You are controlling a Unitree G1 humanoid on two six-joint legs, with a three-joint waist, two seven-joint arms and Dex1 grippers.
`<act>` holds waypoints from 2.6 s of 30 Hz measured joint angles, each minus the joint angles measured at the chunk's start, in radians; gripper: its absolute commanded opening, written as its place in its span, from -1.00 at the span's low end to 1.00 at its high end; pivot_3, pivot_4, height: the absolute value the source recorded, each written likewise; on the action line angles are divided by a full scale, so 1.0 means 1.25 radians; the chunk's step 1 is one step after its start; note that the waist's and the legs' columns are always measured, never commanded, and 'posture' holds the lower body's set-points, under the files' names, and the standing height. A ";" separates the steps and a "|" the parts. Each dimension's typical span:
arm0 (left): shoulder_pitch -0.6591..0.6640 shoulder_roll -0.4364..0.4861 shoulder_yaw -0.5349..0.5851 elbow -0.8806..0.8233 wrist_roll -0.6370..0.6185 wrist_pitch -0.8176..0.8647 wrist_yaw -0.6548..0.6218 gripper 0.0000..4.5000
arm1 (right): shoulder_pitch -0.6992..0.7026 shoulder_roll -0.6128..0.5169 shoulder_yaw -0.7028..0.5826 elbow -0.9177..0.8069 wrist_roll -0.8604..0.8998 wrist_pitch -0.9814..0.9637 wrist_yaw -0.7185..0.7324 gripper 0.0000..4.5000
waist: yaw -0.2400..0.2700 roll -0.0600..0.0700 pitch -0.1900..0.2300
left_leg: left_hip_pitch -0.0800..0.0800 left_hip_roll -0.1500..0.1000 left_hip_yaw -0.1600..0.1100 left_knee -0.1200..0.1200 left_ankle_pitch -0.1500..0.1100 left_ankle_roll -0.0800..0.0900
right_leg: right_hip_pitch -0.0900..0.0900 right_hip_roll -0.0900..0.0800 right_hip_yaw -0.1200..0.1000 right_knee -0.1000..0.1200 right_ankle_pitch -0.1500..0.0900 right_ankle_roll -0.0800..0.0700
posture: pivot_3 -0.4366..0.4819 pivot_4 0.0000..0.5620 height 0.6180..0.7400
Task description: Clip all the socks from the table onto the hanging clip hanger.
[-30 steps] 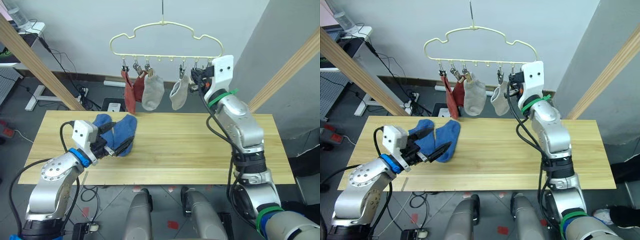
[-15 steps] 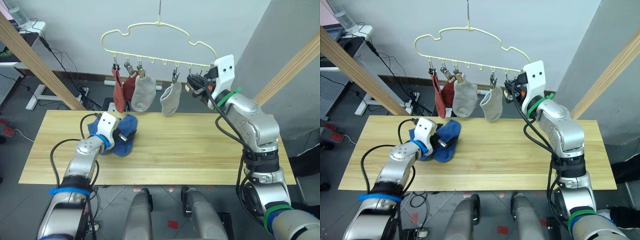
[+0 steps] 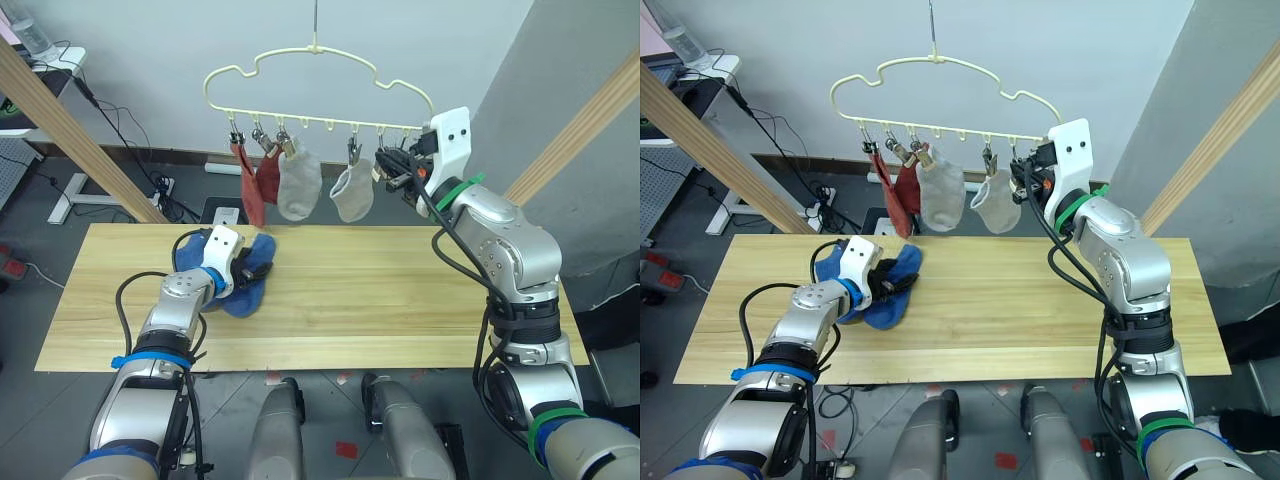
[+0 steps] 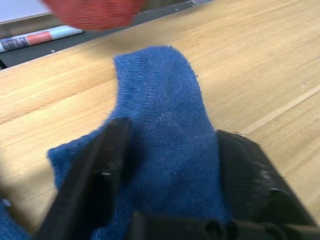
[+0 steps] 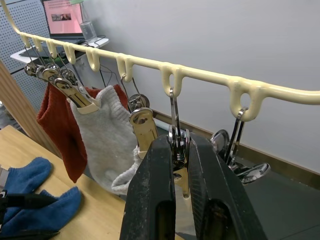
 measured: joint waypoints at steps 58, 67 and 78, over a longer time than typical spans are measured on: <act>0.012 -0.136 -0.066 -0.340 -0.001 -0.340 0.002 -0.97 | -0.180 0.099 -0.347 0.100 0.386 0.535 -0.197 -0.97 | -0.006 0.000 0.001 | -0.001 0.000 -0.001 -0.002 0.000 0.001 | 0.000 0.000 0.000 -0.003 0.000 0.000 | -0.09 0.30 1.00; 0.015 -0.129 -0.084 -0.339 0.011 -0.367 0.001 -0.97 | -0.186 0.100 -0.358 0.100 0.400 0.543 -0.217 -0.97 | -0.006 0.000 0.001 | -0.001 0.000 0.000 -0.003 0.000 0.001 | 0.000 0.000 0.000 -0.004 0.000 0.000 | -0.10 0.31 1.00; -0.026 -0.131 -0.087 -0.304 0.064 -0.389 0.057 -0.97 | -0.192 0.139 -0.381 0.091 0.421 0.592 -0.252 -0.97 | -0.006 0.000 0.001 | -0.001 0.000 -0.001 -0.004 0.000 0.001 | -0.001 0.000 0.000 -0.005 0.000 0.000 | -0.08 0.32 1.00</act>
